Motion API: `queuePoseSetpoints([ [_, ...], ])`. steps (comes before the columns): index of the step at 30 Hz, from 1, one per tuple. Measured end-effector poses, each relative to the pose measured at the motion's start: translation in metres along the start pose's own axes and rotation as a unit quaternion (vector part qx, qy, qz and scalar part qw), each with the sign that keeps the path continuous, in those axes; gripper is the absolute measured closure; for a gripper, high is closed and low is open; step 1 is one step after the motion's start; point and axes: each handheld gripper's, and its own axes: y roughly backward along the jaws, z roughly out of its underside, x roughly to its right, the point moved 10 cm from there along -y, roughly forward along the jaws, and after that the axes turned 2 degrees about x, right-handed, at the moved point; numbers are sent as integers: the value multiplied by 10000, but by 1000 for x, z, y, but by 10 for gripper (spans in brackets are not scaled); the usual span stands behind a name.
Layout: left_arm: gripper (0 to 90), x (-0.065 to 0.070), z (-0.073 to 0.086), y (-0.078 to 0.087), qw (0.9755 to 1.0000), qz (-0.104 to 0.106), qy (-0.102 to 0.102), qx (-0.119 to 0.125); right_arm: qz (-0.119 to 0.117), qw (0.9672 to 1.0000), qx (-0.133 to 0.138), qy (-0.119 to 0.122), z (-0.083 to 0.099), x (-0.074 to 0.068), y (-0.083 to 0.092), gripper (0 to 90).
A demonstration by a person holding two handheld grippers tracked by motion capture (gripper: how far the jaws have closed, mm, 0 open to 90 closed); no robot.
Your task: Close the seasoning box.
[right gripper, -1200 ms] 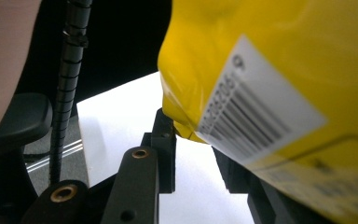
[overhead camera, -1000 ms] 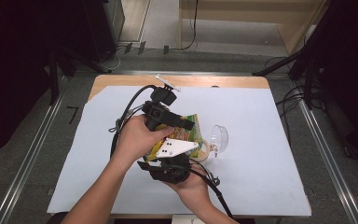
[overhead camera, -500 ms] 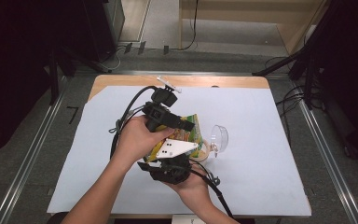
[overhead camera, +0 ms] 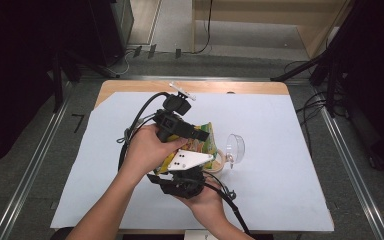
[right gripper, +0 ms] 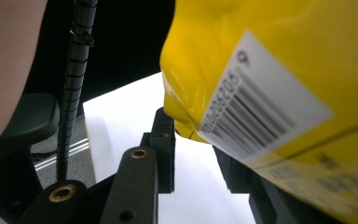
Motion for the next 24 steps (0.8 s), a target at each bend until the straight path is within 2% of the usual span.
queuePoseSetpoints([
  [13,719,0,2,-1,10000,-17,8,-55,-18,10000,-18,-94,1,-2,0,731],
  [19,715,-1,1,-1,10000,-3,63,-15,-14,9998,-52,-213,-1,-2,0,708],
  [24,709,-4,-1,2,9998,76,205,45,-56,9996,-146,-243,-2,-2,1,703],
])
